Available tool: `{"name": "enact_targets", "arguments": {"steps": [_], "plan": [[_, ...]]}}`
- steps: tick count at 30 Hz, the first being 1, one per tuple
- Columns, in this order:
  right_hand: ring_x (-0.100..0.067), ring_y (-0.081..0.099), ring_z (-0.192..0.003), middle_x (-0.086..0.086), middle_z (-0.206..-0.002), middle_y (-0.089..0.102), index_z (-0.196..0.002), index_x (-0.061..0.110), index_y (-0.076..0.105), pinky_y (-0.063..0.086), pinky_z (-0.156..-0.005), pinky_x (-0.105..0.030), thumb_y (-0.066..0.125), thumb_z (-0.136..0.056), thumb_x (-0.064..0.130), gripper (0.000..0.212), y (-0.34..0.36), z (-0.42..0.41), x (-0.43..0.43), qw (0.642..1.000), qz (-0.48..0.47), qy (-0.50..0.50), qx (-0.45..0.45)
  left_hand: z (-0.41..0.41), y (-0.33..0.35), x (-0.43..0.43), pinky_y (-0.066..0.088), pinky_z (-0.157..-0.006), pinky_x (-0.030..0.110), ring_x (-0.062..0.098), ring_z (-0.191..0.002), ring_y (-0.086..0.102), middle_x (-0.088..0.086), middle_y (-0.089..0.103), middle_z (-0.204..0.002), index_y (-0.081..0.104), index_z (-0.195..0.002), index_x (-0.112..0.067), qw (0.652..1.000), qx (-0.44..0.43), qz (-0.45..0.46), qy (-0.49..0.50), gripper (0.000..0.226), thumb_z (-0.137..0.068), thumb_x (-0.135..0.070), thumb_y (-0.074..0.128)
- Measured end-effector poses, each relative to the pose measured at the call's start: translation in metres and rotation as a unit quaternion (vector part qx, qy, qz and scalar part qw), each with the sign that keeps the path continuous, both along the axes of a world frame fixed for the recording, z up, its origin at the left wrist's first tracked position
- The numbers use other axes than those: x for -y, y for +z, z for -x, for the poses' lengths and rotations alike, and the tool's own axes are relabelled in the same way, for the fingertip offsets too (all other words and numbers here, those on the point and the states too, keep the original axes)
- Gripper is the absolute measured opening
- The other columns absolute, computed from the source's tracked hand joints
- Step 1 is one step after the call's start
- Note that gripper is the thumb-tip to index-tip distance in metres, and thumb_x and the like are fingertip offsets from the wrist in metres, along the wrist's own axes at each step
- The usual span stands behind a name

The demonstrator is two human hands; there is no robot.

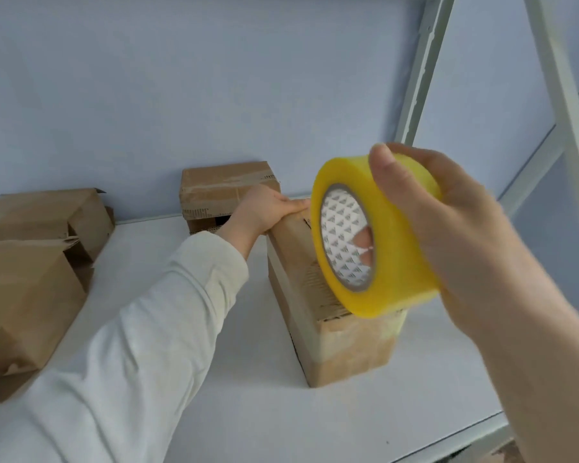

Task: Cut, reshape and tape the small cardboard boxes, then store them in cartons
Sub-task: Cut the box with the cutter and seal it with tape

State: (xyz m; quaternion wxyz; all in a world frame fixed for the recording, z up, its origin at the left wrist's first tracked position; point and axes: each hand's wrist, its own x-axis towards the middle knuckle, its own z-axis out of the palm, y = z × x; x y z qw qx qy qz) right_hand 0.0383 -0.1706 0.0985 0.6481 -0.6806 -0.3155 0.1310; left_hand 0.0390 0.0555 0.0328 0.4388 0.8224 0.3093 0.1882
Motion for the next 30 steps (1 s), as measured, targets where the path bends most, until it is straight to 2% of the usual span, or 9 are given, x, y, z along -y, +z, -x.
{"name": "enact_targets", "arguments": {"steps": [3, 6, 8, 12, 20, 24, 26, 28, 30], "plan": [[-0.008, 0.070, -0.064, 0.011, -0.077, 0.072, -0.107, 0.039, 0.061, 0.056, -0.077, -0.042, 0.061, -0.059, 0.068, 0.056, 0.011, 0.010, 0.022, 0.999, 0.032, 0.015, -0.008, 0.000, -0.001, 0.000, 0.050, -0.064, 0.025, 0.009, -0.060, 0.056, -0.002, 0.061, -0.067, 0.070, -0.083, -0.012, 1.000, 0.003, 0.015, 0.009, 0.022, -0.082, -0.034, 0.067], [-0.008, 0.067, -0.052, 0.011, -0.059, 0.069, -0.106, 0.036, 0.060, 0.057, -0.061, -0.034, 0.057, -0.071, 0.057, 0.040, 0.019, 0.021, 0.037, 0.997, 0.071, 0.041, -0.010, -0.001, -0.001, 0.000, 0.050, -0.069, 0.027, 0.012, -0.067, 0.059, 0.004, 0.067, -0.082, 0.073, -0.095, -0.012, 1.000, 0.002, 0.015, 0.019, 0.027, -0.081, -0.035, 0.069], [-0.017, 0.067, -0.050, 0.007, -0.056, 0.069, -0.100, 0.035, 0.062, 0.058, -0.052, -0.035, 0.058, -0.064, 0.054, 0.041, 0.020, 0.029, 0.047, 0.994, 0.090, 0.056, -0.031, -0.002, -0.002, -0.002, 0.049, -0.070, 0.028, 0.018, -0.079, 0.064, 0.008, 0.069, -0.094, 0.073, -0.097, -0.013, 1.000, -0.014, 0.001, 0.022, 0.032, -0.080, -0.040, 0.069], [-0.021, 0.069, -0.058, 0.004, -0.064, 0.071, -0.096, 0.045, 0.063, 0.057, -0.071, -0.047, 0.048, -0.045, 0.068, 0.059, 0.010, 0.031, 0.064, 0.991, 0.128, 0.039, -0.011, -0.003, -0.002, -0.002, 0.048, -0.066, 0.024, 0.018, -0.085, 0.064, 0.006, 0.070, -0.097, 0.073, -0.100, -0.013, 1.000, -0.020, 0.006, 0.022, 0.040, -0.077, -0.046, 0.070], [-0.006, 0.063, -0.045, 0.013, -0.053, 0.066, -0.105, 0.041, 0.052, 0.047, -0.041, -0.013, 0.044, -0.054, 0.057, 0.054, -0.042, 0.043, 0.070, 0.982, 0.163, 0.025, -0.088, -0.004, -0.003, 0.000, 0.045, -0.060, 0.019, 0.017, -0.083, 0.064, 0.005, 0.069, -0.095, 0.073, -0.100, -0.011, 1.000, -0.014, 0.000, 0.028, 0.040, -0.078, -0.044, 0.070], [-0.013, 0.064, -0.046, 0.009, -0.055, 0.068, -0.108, 0.038, 0.053, 0.045, -0.038, -0.013, 0.052, -0.080, 0.045, 0.028, -0.053, 0.041, 0.072, 0.984, 0.141, 0.016, -0.110, 0.004, -0.006, 0.015, 0.042, -0.074, 0.021, 0.011, -0.095, 0.057, 0.004, 0.067, -0.106, 0.071, -0.100, -0.012, 0.981, 0.051, -0.179, 0.057, 0.034, -0.084, -0.041, 0.063], [-0.013, 0.065, -0.048, 0.011, -0.056, 0.067, -0.109, 0.038, 0.053, 0.047, -0.039, -0.014, 0.053, -0.082, 0.043, 0.027, -0.053, 0.039, 0.073, 0.984, 0.137, 0.018, -0.112, 0.022, -0.004, 0.033, 0.030, -0.100, 0.018, 0.004, -0.118, 0.045, -0.001, 0.056, -0.128, 0.066, -0.109, -0.023, 0.963, 0.105, -0.240, -0.058, 0.046, -0.081, -0.058, 0.055], [-0.010, 0.065, -0.050, 0.014, -0.056, 0.067, -0.110, 0.039, 0.052, 0.048, -0.040, -0.015, 0.052, -0.082, 0.046, 0.029, -0.053, 0.037, 0.072, 0.984, 0.138, 0.031, -0.112, 0.049, -0.005, 0.054, 0.017, -0.110, 0.015, -0.008, -0.130, 0.028, -0.010, 0.042, -0.139, 0.052, -0.122, -0.034, 0.933, 0.061, -0.240, -0.260, 0.074, -0.069, -0.082, 0.038], [-0.009, 0.066, -0.054, 0.017, -0.059, 0.067, -0.114, 0.041, 0.051, 0.050, -0.046, -0.016, 0.051, -0.081, 0.049, 0.033, -0.054, 0.035, 0.073, 0.982, 0.143, 0.048, -0.111, 0.071, -0.015, 0.066, 0.008, -0.114, 0.021, -0.006, -0.138, 0.015, -0.012, 0.026, -0.150, 0.034, -0.135, -0.037, 0.878, 0.006, -0.343, -0.334, 0.091, -0.061, -0.090, 0.032]]}}
